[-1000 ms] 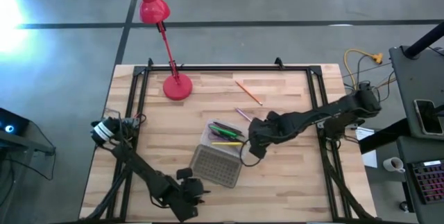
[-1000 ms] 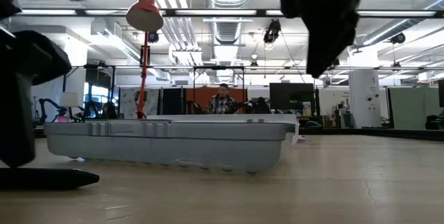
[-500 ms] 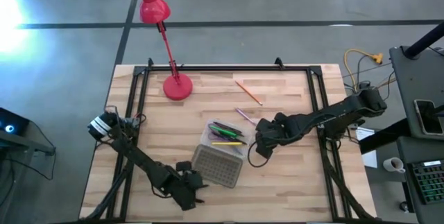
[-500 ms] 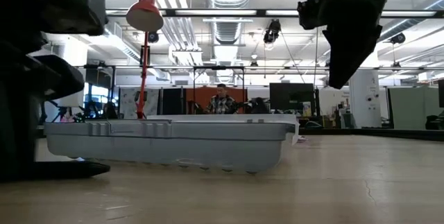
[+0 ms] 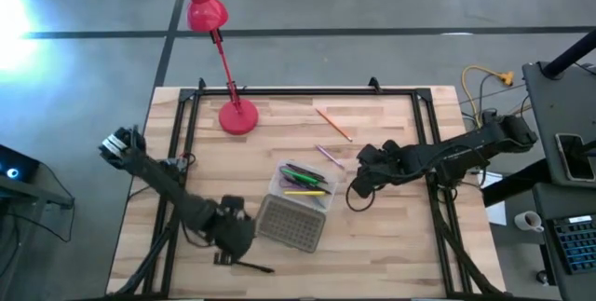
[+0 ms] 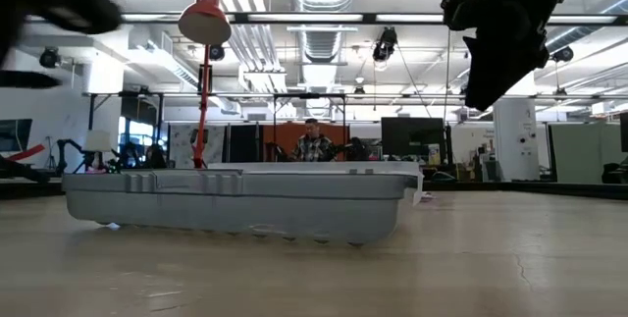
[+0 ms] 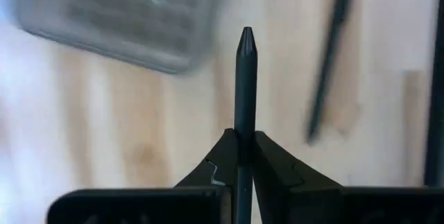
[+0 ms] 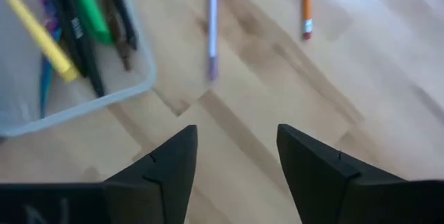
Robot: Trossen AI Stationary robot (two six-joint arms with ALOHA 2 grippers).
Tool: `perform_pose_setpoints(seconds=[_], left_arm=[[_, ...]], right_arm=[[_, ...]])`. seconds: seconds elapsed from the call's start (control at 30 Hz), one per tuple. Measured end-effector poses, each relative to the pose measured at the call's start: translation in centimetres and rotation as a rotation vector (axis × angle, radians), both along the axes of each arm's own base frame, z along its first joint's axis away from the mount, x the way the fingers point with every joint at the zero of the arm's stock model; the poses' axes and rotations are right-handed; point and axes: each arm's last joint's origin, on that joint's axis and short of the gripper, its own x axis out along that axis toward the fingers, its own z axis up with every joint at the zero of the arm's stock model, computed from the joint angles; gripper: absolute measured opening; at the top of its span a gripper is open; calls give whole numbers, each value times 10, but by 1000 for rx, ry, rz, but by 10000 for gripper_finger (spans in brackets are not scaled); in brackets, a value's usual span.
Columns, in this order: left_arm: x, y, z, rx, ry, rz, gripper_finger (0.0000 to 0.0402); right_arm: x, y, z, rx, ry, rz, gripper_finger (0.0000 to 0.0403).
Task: Pick & place school supplies into a supply box
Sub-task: Put the black pen into the supply box
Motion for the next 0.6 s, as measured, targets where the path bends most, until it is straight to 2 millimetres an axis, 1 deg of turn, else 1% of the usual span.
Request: perform_pose_setpoints(seconds=[0.1, 0.17, 0.3, 0.37, 0.43, 0.47, 0.53, 0.6], left_arm=[[12, 34, 16, 44, -93, -11, 8], [27, 61, 23, 86, -160, -34, 8], [61, 108, 21, 169, -261, -101, 8], [76, 128, 24, 191, -325, -112, 8], [90, 145, 21, 205, -348, -121, 8], [96, 152, 16, 202, -349, -132, 12], [109, 160, 6, 163, -370, -140, 25], [119, 162, -1, 127, -413, -141, 45]], right_arm=[[-1, -1, -1, -11, 0, -6, 187], [-1, -1, -2, -11, 7, 0, 187], [1, 1, -7, 18, 21, -9, 187], [1, 1, -7, 41, 23, -14, 187], [1, 2, -7, 57, 25, -17, 187], [1, 2, -7, 63, 24, -27, 187], [0, 2, -7, 68, 20, -51, 187], [0, 1, -7, 70, 20, -59, 187]])
